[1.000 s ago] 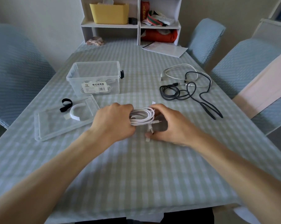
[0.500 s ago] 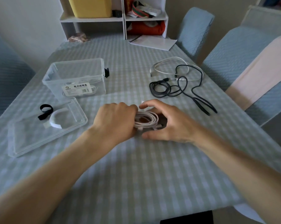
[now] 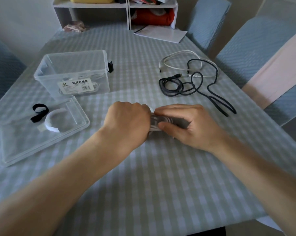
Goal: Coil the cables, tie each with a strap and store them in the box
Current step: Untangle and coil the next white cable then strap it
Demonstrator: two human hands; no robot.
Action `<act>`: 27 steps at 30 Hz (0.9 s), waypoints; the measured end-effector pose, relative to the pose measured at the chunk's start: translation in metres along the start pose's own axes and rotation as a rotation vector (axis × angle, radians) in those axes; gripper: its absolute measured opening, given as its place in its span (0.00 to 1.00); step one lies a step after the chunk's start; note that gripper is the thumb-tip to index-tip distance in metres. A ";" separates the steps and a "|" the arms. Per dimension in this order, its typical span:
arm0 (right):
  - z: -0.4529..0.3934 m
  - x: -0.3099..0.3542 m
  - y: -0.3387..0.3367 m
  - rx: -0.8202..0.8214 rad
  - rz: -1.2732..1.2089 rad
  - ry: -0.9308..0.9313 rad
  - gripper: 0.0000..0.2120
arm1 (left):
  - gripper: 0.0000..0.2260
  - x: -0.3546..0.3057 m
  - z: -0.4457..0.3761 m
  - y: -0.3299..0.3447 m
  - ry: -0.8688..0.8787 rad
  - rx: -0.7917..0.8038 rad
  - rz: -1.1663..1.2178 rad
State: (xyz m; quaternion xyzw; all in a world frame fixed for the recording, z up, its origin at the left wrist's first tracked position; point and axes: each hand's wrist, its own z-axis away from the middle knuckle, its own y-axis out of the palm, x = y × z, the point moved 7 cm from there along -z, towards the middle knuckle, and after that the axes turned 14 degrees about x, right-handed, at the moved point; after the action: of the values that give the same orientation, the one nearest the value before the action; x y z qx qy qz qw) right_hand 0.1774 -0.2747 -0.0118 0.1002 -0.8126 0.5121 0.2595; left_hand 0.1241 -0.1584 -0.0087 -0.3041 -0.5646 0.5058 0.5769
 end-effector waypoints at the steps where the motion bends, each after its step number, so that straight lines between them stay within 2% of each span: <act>1: 0.000 -0.001 -0.001 0.016 -0.009 0.024 0.13 | 0.11 0.000 0.000 0.000 0.000 -0.006 0.012; 5: 0.001 -0.012 0.000 0.071 -0.101 0.155 0.15 | 0.13 0.003 0.001 0.002 0.002 -0.025 0.040; 8: 0.000 -0.012 -0.001 0.078 -0.105 0.147 0.18 | 0.14 0.004 0.003 0.003 0.000 -0.037 0.053; 11: -0.008 -0.012 -0.003 0.089 -0.143 0.126 0.15 | 0.13 0.005 0.002 0.004 0.000 -0.029 0.054; 18: -0.026 -0.033 0.006 0.372 0.034 0.167 0.26 | 0.14 0.011 0.005 0.012 0.002 -0.029 0.098; 24: -0.023 -0.032 0.004 0.329 0.059 0.102 0.24 | 0.09 0.016 0.006 0.015 0.027 -0.013 0.108; 27: -0.026 -0.031 0.009 0.395 0.040 0.108 0.28 | 0.08 0.018 0.010 0.021 0.024 -0.009 0.117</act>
State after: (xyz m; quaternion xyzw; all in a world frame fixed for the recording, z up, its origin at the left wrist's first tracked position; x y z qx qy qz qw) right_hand 0.2084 -0.2510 -0.0262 0.1051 -0.6832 0.6711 0.2679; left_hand 0.1068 -0.1372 -0.0201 -0.3454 -0.5411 0.5325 0.5517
